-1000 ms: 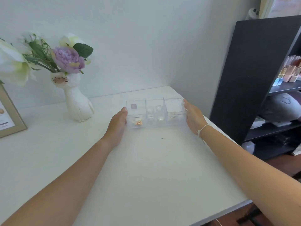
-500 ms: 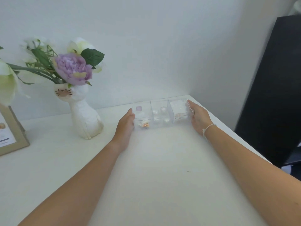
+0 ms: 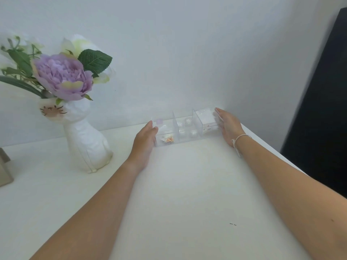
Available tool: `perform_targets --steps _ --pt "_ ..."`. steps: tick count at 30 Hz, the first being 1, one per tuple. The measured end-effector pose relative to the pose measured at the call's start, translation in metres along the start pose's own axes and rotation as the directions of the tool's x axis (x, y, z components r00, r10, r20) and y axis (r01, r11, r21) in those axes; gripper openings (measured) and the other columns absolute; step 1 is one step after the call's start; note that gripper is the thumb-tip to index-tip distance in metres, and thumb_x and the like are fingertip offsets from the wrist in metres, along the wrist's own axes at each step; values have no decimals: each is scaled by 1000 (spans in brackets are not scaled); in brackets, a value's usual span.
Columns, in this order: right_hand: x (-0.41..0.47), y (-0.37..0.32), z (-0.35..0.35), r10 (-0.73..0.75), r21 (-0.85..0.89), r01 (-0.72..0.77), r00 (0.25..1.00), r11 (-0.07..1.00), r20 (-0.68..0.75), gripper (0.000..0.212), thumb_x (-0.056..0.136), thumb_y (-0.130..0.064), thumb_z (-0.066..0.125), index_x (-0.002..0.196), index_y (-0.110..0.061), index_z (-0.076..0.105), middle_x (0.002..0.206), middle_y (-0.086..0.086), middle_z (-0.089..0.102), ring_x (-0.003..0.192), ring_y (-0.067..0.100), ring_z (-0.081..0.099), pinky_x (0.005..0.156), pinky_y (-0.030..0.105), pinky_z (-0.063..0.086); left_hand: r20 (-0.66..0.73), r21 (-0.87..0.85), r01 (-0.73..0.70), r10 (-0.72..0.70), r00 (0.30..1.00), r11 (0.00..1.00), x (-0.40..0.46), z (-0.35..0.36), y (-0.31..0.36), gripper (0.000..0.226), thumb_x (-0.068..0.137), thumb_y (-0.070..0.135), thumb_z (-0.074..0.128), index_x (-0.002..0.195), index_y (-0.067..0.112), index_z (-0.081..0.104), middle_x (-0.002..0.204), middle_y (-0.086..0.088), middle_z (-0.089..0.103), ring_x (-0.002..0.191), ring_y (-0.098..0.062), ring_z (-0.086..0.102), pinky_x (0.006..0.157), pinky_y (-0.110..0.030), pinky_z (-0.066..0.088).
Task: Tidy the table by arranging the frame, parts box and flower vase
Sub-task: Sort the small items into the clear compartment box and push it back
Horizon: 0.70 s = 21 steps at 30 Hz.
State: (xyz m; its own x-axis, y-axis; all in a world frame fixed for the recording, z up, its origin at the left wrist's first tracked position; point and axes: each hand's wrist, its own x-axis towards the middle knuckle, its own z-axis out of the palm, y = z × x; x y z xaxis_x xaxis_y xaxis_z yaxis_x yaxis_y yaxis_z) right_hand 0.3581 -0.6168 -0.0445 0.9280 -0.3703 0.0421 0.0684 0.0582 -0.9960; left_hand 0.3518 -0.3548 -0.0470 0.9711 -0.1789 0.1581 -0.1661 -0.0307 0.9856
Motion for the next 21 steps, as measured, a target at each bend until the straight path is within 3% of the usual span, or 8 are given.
perform_targets --steps 2,4,7,12,15,18,21 --pt "5 0 0 2 11 -2 1000 1000 -3 38 90 -30 47 127 -22 53 136 -2 50 115 11 49 103 28 36 -1 -4 -1 1 1000 1000 4 1 0 38 85 29 46 61 52 64 66 31 61 71 8 53 78 -20 36" --pt "9 -1 1 6 18 -6 1000 1000 4 38 90 -30 47 127 -22 53 136 -1 50 115 11 49 98 25 37 -14 -15 -1 0 1000 1000 6 3 1 31 80 33 48 56 48 62 68 20 55 71 1 47 75 -22 35" --pt "14 -1 3 16 16 -16 1000 1000 8 38 91 -29 48 128 -19 52 137 -1 49 122 12 48 97 24 35 -35 -6 11 -12 999 1000 9 5 0 26 75 37 49 51 44 55 71 16 40 70 -3 38 77 -28 32" --pt "20 1 6 -9 -20 9 1000 1000 14 38 92 -29 46 127 -17 52 135 -2 50 113 9 49 99 24 34 -24 44 18 -17 1000 999 12 5 0 26 77 40 53 52 46 55 73 18 44 80 -7 42 84 -29 35" --pt "24 1 7 -24 -77 25 1000 997 2 40 93 -29 44 130 -16 50 137 -2 49 124 12 46 109 29 32 -18 89 -14 16 1000 996 12 5 -2 39 85 34 56 50 52 55 67 36 55 79 13 47 79 -18 35" --pt "25 2 7 -26 -104 26 1000 994 3 40 92 -29 44 129 -16 50 138 -2 48 126 12 45 111 30 30 -33 91 -20 23 999 996 12 4 -4 36 86 33 57 52 44 52 62 30 54 68 16 47 73 -17 33" --pt "26 2 6 -20 -111 21 1000 994 8 40 92 -30 44 130 -18 50 139 -4 48 126 12 45 109 29 31 -32 79 -39 41 999 996 12 5 -4 40 86 32 58 50 48 56 67 38 53 81 27 42 84 -16 36"
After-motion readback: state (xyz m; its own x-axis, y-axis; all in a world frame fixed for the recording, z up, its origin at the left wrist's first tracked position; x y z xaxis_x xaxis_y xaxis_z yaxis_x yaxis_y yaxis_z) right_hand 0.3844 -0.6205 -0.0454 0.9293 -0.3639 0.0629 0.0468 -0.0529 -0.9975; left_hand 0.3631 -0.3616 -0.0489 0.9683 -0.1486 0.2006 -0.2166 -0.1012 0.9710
